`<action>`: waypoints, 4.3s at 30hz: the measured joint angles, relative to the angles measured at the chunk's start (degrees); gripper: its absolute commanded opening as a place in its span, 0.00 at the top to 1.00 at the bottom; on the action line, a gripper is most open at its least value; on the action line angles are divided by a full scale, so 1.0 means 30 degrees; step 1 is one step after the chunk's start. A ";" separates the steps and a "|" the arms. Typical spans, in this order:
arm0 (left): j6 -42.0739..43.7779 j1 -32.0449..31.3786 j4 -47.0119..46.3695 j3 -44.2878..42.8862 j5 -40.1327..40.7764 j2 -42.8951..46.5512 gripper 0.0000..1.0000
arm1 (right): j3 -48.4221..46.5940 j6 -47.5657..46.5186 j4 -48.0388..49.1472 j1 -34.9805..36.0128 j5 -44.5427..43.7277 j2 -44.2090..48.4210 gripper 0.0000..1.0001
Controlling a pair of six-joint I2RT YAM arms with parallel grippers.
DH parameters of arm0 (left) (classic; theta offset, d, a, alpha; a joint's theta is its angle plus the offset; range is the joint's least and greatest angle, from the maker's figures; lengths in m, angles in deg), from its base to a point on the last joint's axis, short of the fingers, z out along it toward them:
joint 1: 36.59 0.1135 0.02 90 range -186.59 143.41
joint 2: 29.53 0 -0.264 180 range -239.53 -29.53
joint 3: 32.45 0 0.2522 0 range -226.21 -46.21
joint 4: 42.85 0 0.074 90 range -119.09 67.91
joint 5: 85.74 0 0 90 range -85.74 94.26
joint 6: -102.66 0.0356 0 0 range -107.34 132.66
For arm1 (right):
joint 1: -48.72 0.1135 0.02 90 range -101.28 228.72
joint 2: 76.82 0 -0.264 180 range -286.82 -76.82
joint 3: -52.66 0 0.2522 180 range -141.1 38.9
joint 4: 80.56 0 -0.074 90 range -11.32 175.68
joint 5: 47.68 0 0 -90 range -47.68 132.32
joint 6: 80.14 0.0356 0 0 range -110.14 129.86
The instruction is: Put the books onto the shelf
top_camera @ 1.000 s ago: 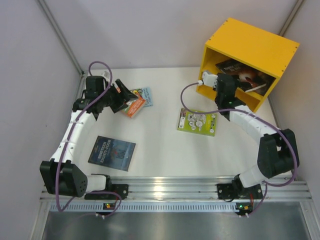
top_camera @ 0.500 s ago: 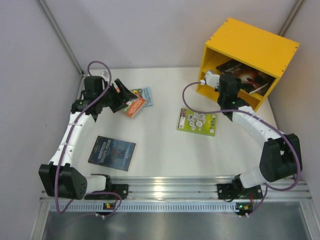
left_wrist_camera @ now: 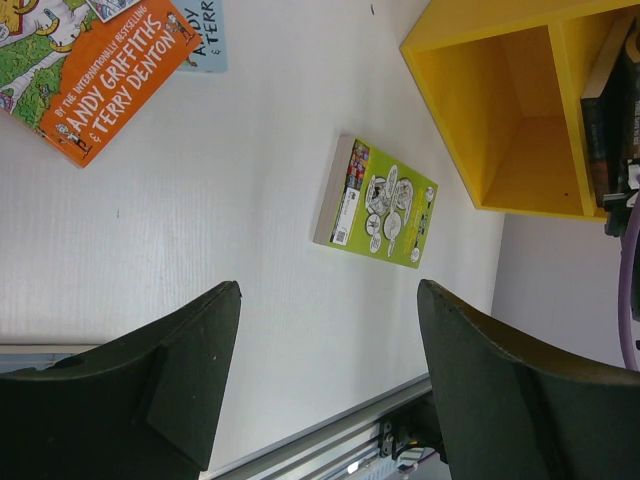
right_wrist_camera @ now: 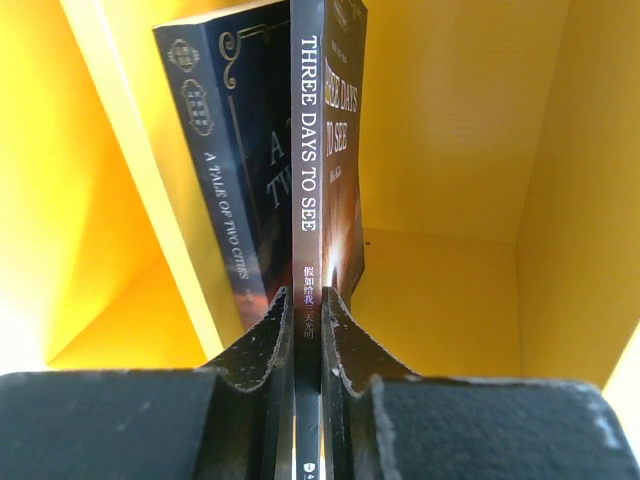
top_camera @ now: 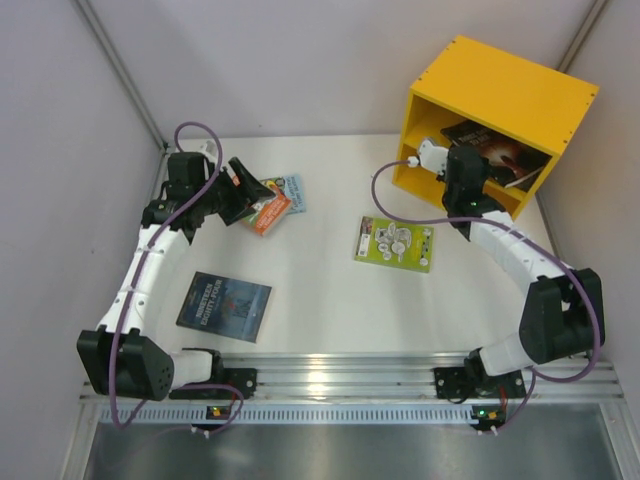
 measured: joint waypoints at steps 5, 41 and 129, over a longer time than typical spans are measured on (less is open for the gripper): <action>0.0007 0.0000 0.0000 0.0000 0.0007 0.0000 0.23 | 0.0029 -0.0109 0.0481 -0.0437 0.0481 0.0000 0.89; 0.0015 0.0000 0.0015 0.0015 0.0087 0.0372 0.23 | -0.0117 0.2069 -0.3060 0.0299 0.0568 0.1013 0.69; 0.0495 0.0000 0.0138 0.0029 0.0590 0.0357 0.24 | -0.0962 0.1042 -0.0867 -0.0262 -0.0393 -0.1333 1.00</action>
